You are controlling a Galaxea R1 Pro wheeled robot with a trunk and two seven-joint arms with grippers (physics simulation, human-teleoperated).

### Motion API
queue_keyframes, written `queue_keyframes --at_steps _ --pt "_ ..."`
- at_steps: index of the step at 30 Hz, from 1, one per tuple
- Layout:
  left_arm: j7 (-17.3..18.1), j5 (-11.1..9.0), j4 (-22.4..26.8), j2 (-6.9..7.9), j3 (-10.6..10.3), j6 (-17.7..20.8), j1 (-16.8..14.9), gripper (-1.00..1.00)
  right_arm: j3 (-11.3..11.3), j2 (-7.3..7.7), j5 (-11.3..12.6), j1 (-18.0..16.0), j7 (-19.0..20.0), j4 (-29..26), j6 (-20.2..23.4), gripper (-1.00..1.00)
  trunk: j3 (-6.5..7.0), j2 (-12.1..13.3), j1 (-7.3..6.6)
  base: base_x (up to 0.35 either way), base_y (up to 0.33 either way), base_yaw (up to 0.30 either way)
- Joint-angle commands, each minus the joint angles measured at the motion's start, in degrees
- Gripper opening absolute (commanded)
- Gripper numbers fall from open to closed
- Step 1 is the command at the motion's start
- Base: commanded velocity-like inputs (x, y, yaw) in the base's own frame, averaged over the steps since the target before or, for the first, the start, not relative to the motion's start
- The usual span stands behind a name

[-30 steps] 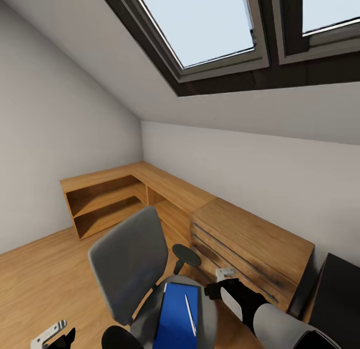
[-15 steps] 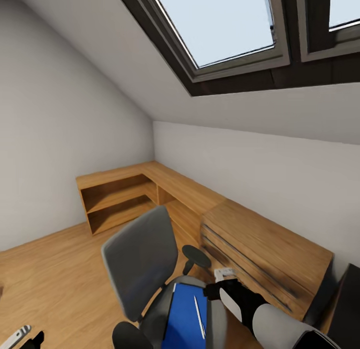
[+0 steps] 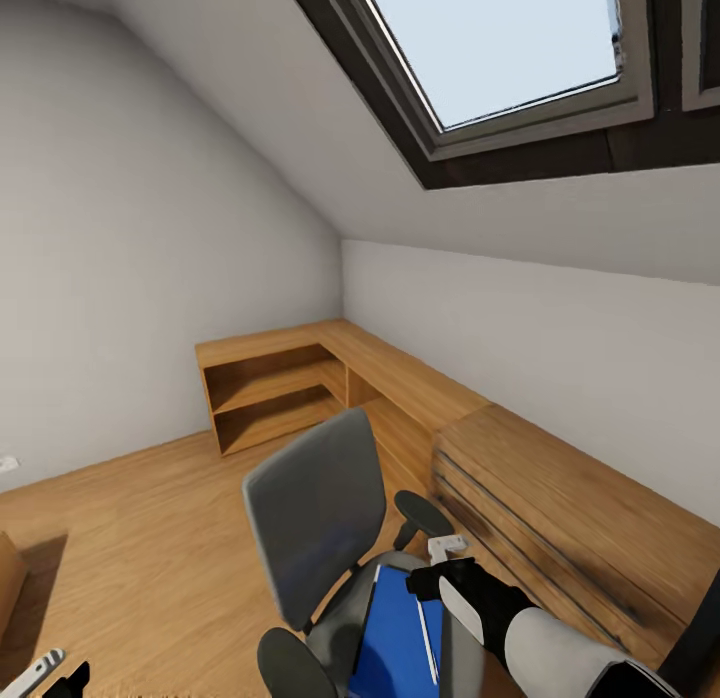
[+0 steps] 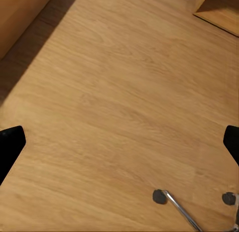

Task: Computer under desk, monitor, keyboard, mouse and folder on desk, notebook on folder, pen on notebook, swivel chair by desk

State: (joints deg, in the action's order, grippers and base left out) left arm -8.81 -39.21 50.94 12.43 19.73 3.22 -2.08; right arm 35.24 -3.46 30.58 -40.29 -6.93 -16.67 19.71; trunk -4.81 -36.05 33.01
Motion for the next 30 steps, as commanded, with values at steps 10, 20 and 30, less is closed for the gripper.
queue_keyframes --at_steps 10,20,30 --pt "-0.2 -0.4 0.1 -0.04 0.0 0.3 0.0 1.0 0.4 0.07 0.5 -0.1 -0.5 -0.1 0.3 1.0 -0.92 -0.1 0.02 0.0 0.0 0.087" --pt "-0.3 -0.3 0.1 -0.04 0.0 0.2 0.0 1.0 0.3 0.17 0.5 -0.1 -0.5 0.0 0.3 1.0 -3.14 -4.1 2.22 0.0 0.0 0.012" --pt "-0.2 -0.4 0.1 0.08 -0.9 1.2 0.0 1.0 0.2 0.19 0.5 -0.1 -0.7 0.1 0.3 1.0 -4.96 -8.1 4.41 0.0 0.0 0.0"
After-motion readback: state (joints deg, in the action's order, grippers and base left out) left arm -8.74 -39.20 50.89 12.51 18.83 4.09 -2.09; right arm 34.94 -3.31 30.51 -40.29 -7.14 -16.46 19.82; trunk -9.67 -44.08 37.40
